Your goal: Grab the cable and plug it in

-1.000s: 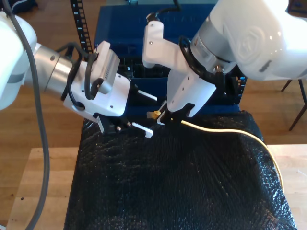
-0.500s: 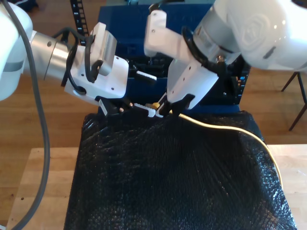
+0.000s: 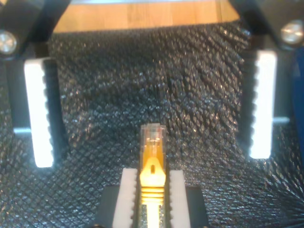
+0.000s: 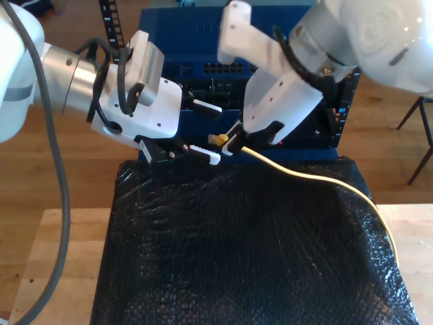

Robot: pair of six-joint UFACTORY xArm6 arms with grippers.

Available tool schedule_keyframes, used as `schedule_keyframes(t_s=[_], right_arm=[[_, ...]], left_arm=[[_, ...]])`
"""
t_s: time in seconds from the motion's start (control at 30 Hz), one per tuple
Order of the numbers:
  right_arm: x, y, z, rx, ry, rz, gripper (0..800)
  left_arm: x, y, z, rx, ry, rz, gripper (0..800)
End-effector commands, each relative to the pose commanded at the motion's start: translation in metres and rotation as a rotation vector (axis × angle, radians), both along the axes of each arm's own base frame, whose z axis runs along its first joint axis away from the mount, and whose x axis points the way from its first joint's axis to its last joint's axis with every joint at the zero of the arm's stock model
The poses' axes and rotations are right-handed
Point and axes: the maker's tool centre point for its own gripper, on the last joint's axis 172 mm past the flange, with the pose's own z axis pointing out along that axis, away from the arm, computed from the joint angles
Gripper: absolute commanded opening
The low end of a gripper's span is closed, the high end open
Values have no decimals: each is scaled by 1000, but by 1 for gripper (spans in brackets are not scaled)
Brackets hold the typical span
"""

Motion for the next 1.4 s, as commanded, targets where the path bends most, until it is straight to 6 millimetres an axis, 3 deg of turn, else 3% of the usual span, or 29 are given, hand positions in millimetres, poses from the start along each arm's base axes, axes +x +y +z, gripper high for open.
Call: schedule_keyframes(t_s=[0.6,0.77,1.13,1.2,1.4], right_arm=[[1,2,7,22,-3,0,7],[6,1,15,29,-22,-1,7],[6,1,14,28,-19,-1,7],[6,1,14,28,-19,-1,7],[6,1,14,28,-19,-1,7]], left_arm=[[-2,-1,0,-2,-6,-10,792],[-3,-1,-1,-3,-10,-14,756],[-2,0,-2,-6,-12,-13,616],[-2,-2,1,-20,-11,-10,580],[-6,-12,16,-87,-1,-25,570]])
